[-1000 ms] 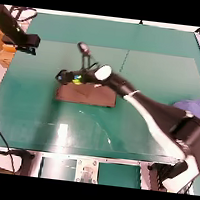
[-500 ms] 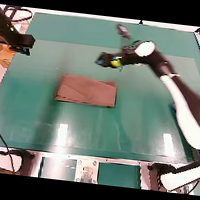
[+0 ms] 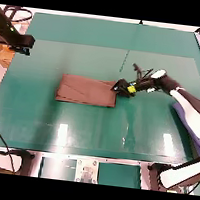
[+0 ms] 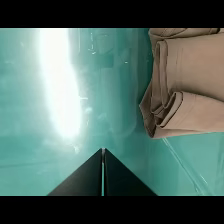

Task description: Fold the shirts.

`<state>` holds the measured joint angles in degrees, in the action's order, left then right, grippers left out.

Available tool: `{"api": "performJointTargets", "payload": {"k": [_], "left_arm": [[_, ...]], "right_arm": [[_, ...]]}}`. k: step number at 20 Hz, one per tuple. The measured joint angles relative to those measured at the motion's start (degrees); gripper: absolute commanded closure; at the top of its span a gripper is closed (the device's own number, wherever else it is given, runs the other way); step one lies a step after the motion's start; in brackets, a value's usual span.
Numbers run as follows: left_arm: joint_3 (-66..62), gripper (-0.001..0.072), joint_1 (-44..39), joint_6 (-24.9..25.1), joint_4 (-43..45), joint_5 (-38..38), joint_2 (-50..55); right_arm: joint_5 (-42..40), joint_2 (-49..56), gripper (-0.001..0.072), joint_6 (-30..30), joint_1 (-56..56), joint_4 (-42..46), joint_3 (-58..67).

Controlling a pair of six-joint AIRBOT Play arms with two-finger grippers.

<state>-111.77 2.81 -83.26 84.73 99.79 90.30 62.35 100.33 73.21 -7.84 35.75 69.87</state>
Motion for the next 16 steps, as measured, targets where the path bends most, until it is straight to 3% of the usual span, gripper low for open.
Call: {"api": "performJointTargets", "payload": {"k": [2, 3, 9, 16], "left_arm": [[0.00, 0.0682, 0.00, -0.17, -0.07, -0.07, 0.02], [0.00, 0.0683, 0.00, -0.26, -0.04, -0.07, 0.02], [0.00, 0.0682, 0.00, -0.44, -0.11, 0.09, 0.02], [0.00, 0.0683, 0.00, -0.48, -1.09, 0.13, 0.02]], "right_arm": [[-0.13, 2.62, 0.0588, -1.99, -2.25, -4.11, 0.07], [-0.22, 3.50, 0.0698, -2.67, -3.19, -5.14, 0.44], [2.82, -2.97, 0.0697, -3.19, -0.24, -9.20, 9.22], [9.97, -18.43, 0.0698, 4.66, 22.53, -7.54, 21.33]]}}
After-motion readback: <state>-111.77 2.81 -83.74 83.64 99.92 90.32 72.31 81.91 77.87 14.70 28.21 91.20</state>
